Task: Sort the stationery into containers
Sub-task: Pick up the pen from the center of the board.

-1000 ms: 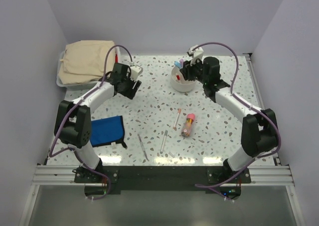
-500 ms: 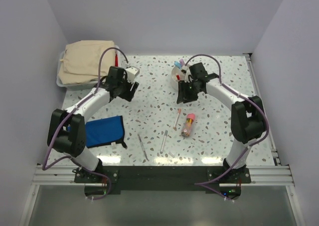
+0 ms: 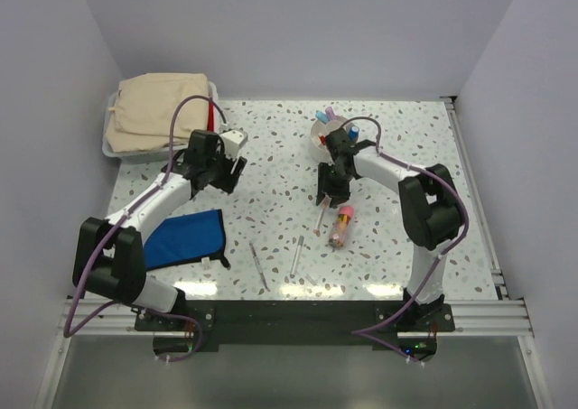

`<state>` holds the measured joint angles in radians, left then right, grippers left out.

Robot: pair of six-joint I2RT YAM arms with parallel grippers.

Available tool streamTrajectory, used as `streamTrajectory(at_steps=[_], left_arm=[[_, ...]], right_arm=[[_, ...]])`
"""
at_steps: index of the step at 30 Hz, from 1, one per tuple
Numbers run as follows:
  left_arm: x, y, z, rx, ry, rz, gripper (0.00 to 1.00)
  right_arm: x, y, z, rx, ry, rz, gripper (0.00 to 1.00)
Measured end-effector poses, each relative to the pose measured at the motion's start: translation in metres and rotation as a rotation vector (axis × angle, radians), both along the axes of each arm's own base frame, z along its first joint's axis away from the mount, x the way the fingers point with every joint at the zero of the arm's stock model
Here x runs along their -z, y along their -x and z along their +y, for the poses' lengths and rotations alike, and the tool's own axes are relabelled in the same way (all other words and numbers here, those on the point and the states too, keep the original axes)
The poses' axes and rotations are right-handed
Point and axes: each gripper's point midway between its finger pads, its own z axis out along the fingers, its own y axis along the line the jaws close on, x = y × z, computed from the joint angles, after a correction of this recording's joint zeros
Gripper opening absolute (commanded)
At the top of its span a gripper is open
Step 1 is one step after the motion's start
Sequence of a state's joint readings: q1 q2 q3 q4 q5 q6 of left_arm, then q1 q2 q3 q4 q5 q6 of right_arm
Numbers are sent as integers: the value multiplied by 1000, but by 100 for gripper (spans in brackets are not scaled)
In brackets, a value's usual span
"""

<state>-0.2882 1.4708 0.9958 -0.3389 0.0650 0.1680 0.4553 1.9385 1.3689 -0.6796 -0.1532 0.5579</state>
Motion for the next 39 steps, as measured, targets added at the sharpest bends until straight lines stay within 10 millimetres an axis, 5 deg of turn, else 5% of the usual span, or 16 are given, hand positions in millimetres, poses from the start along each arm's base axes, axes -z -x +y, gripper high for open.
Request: streamTrajectory(at_steps=[17,19,22,32,35,39], left_arm=[[-2,1,6,-24,12,-4,69],[-2,1,6,-28,19,-2,69],[-2,1,7,-36,28,1,69],[-2,-1,14,-57,33,2,69],[-2,0,13,-51,42,5,69],[-4,-5,15,-54,55,5,69]], right_arm=[[18,8,-1,58,140,35,36],[18,8,0,59,150,38,30],[20,9,-3,57,188,40,1],[15,10,-5,19,238,23,0],[-2,12,-8,-24,237,5,0],[-70,-9,-6,-75,142,-193,0]])
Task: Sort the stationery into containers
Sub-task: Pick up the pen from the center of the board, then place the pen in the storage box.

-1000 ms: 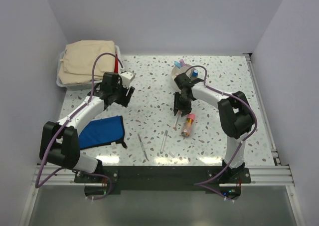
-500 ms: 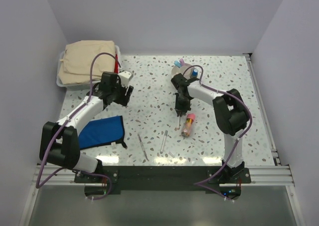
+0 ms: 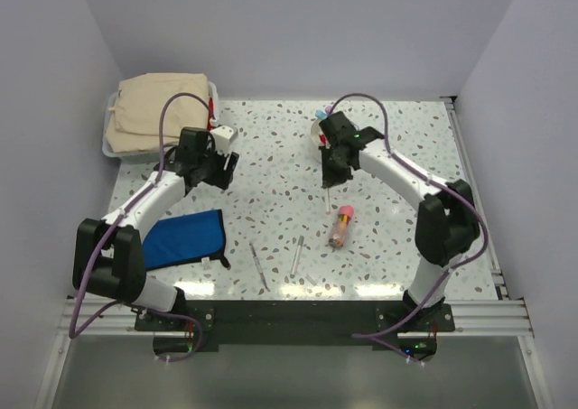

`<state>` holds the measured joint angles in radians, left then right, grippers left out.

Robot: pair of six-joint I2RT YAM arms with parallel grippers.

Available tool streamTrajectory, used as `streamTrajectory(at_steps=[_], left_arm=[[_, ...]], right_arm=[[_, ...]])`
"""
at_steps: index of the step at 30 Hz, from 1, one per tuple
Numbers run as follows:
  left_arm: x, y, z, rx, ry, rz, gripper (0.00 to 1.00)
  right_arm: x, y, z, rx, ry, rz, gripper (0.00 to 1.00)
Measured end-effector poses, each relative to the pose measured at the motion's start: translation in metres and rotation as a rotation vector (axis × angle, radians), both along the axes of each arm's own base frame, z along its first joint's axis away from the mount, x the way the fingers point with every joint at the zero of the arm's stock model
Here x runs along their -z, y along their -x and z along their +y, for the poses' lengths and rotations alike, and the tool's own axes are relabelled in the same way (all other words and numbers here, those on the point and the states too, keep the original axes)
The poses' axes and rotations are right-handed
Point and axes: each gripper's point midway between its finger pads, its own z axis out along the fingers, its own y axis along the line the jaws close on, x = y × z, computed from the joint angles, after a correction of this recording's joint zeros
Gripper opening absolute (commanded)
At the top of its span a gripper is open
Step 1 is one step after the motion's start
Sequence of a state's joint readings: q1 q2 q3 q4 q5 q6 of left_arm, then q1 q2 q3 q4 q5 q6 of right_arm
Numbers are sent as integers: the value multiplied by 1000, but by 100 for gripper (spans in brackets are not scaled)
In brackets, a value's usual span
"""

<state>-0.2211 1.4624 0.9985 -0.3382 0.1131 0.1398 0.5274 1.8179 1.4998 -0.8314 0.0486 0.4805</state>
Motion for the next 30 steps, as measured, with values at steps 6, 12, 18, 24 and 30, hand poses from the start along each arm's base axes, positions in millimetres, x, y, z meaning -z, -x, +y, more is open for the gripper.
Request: streamTrajectory(at_steps=[6,12,18,24,30], left_arm=[[-4,-21,0,-5,10,-11,69],[-1,-37,-5,15,6,-6,69],[-6,-60,-11,33,1,-12,69],[-9,-70,-13,33,2,-15,69],[-7,-67,-12,33,-3,4,69]], right_arm=[[-127,-53,6,-107,-187,-540,0],[-158,-96,19,-236,-176,-911,0],[-128,-129,28,-318,-83,-997,0],[-114,-152,20,-331,-25,-1015,0],[-113,-168,14,-350,32,-1034,0]])
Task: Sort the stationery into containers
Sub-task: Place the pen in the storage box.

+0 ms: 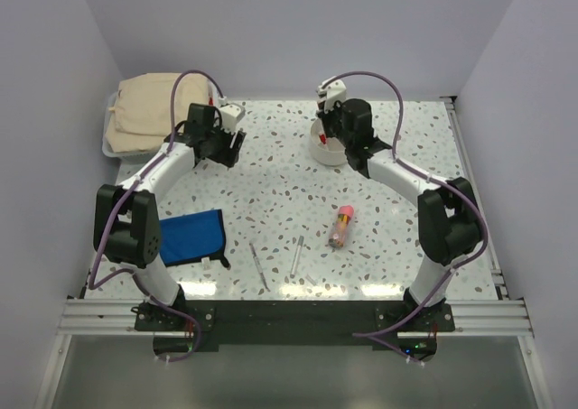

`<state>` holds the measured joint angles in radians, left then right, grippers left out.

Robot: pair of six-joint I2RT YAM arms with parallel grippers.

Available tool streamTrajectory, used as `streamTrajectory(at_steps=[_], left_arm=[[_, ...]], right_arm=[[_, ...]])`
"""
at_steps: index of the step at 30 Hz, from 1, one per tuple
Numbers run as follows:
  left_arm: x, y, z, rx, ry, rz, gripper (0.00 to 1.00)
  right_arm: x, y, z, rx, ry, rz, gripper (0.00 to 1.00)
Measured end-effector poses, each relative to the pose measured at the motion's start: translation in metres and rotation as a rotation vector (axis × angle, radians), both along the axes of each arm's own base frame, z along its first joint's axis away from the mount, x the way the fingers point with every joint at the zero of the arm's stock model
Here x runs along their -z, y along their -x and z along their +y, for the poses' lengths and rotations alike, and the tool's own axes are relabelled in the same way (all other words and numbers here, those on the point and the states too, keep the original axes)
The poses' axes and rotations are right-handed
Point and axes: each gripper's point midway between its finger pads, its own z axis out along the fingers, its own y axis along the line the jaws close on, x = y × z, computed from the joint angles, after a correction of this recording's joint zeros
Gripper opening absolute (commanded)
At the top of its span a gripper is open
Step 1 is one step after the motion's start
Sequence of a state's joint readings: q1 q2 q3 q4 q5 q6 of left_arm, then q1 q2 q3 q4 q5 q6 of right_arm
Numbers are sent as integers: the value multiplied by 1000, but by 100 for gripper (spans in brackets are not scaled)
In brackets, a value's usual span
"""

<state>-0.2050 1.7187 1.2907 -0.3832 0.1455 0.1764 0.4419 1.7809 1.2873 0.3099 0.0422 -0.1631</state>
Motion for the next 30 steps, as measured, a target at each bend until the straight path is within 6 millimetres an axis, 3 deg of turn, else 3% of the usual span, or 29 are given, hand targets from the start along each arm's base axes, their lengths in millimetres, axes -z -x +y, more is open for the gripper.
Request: streamTrajectory(at_steps=[15,22,27,30], left_arm=[[2,1,0,1,-1,4,69],[8,5,-1,1,-12,18,69],[9,6,-1,1,-16,19,69],[11,7,-1,0,-17,23,69]], right_arm=[[16,-5,-5,-12,114,0,0],[36,2,-9,-23,167,34,0],[43,5,-11,-27,184,61,38],[50,9,-13,-27,194,99,44]])
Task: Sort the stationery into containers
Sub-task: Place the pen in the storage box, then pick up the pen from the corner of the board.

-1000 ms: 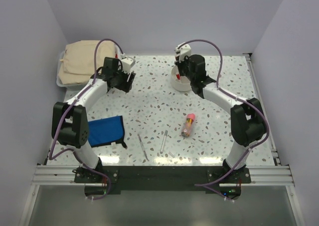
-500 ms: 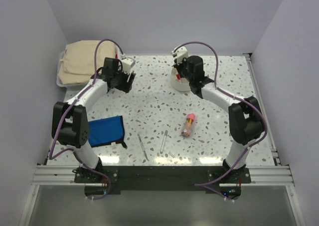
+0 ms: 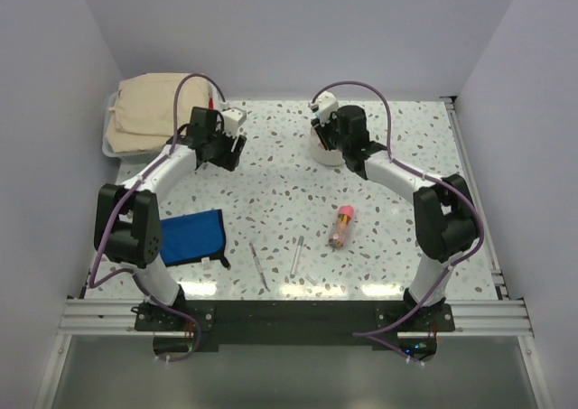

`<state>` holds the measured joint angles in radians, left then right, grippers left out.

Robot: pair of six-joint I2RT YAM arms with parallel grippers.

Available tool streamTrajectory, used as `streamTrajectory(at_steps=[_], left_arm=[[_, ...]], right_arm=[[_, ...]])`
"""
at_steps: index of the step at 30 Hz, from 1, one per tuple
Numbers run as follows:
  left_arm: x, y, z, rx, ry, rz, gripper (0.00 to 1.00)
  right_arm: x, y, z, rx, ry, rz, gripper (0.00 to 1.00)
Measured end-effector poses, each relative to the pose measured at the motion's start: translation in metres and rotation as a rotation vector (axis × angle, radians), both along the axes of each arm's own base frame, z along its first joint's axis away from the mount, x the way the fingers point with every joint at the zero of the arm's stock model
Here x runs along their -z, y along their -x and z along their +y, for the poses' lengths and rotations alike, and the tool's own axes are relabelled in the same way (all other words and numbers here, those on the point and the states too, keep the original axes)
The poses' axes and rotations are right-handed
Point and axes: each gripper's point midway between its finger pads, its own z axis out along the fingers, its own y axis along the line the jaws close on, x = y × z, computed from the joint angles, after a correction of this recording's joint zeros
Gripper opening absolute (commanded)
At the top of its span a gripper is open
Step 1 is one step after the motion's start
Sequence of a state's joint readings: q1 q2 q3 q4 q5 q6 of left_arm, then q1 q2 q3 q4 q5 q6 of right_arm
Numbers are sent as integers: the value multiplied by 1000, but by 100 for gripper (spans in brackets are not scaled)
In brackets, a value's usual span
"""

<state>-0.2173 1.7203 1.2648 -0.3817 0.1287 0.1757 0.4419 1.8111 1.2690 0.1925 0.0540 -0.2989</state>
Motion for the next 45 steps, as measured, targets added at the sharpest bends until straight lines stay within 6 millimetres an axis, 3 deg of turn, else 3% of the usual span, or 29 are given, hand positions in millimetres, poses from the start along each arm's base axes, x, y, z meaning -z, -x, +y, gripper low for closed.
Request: streamTrajectory(at_steps=[9,16,18,21,26,29,33,37,45], left_arm=[[-2,-2,-1,0,5,-20,69],[-8,5,1,-3,15,-47,69],[-10,7,1,-7,20,-52,69],[-12,10,3,-25,25,-57,70],[-12,19,20,-144,-2,-58,75],[-8,25,33,-240,-26,-49,78],[-4,28,49,-343,-67,-41,100],[-3,31,60,-402,-102,-38,100],[3,47,66,-420,-115,-15,100]], right_arm=[[-5,14,-5,34,-15,105,49],[-53,48,7,86,-231,290,57],[-58,61,16,103,-298,390,59],[-36,80,26,139,-347,580,64],[44,124,26,247,-280,911,68],[73,151,31,289,-218,1042,72],[80,188,55,277,-160,1121,73],[90,218,71,272,-127,1175,71],[131,266,47,392,-37,1313,63]])
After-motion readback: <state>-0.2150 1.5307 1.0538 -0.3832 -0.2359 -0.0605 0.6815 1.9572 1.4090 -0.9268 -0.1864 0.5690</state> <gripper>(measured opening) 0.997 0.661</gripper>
